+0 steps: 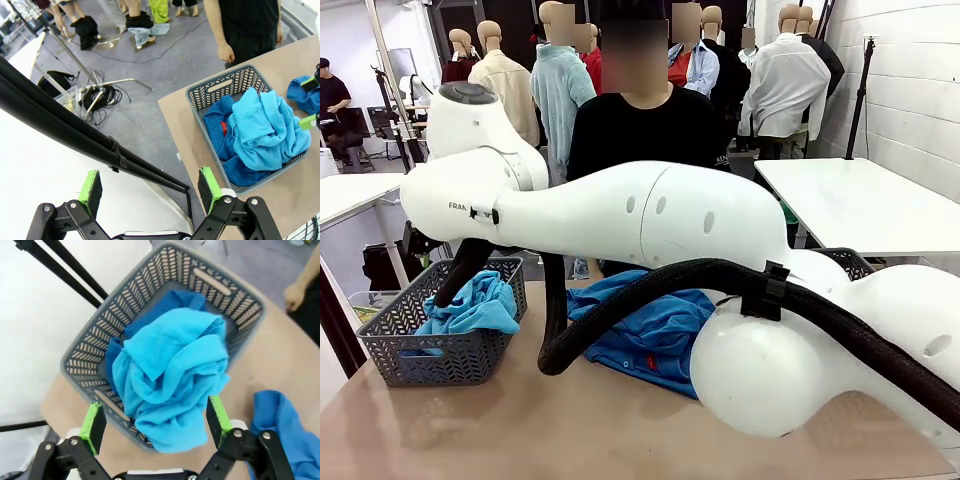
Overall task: Sort the tops and bottoms.
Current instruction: Sort the clothes according to human instructions, then lift clothes from the center of the table with your left hand.
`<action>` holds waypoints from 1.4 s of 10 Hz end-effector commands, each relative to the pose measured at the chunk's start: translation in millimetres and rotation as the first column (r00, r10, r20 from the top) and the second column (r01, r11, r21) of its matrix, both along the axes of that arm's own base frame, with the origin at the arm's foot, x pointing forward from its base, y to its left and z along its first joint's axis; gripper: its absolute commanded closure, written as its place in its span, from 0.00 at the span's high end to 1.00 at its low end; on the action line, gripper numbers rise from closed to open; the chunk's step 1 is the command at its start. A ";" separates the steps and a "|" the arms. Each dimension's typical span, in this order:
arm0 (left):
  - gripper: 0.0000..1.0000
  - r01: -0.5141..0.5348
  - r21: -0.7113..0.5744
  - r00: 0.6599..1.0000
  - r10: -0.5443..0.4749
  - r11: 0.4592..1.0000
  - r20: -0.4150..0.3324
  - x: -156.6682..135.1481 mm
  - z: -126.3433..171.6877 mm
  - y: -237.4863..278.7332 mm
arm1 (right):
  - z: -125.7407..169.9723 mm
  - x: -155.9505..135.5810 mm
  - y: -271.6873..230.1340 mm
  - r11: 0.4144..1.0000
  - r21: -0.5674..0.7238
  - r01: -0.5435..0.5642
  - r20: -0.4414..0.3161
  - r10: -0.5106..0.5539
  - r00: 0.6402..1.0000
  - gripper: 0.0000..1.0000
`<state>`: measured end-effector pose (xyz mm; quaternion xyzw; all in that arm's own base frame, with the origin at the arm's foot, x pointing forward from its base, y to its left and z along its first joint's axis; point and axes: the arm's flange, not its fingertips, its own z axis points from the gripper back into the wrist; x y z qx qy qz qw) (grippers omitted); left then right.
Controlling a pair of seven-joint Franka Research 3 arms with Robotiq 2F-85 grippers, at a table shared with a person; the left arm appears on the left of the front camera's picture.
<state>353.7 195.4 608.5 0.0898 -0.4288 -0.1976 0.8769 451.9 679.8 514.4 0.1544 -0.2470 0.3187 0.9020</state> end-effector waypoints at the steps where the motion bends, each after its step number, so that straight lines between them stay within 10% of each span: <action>1: 1.00 0.000 0.008 1.000 0.001 1.000 -0.016 -0.1 1.7 1.5 | 39.3 53.1 90.0 0.998 -0.067 0.008 0.028 -0.006 1.000 1.00; 2: 1.00 0.000 0.008 1.000 0.001 1.000 -0.016 -0.1 1.7 1.5 | 0.0 0.0 0.0 1.000 0.000 0.000 0.000 0.000 1.000 1.00; 9: 1.00 0.000 0.008 1.000 0.001 1.000 -0.016 -0.1 1.7 1.5 | -0.5 0.2 -1.2 1.000 -0.020 0.002 0.006 -0.002 1.000 1.00; 14: 1.00 0.000 0.008 1.000 0.001 1.000 -0.016 -0.1 1.7 1.5 | 27.9 -61.9 -210.1 0.911 -0.197 0.363 -0.062 -0.381 0.923 1.00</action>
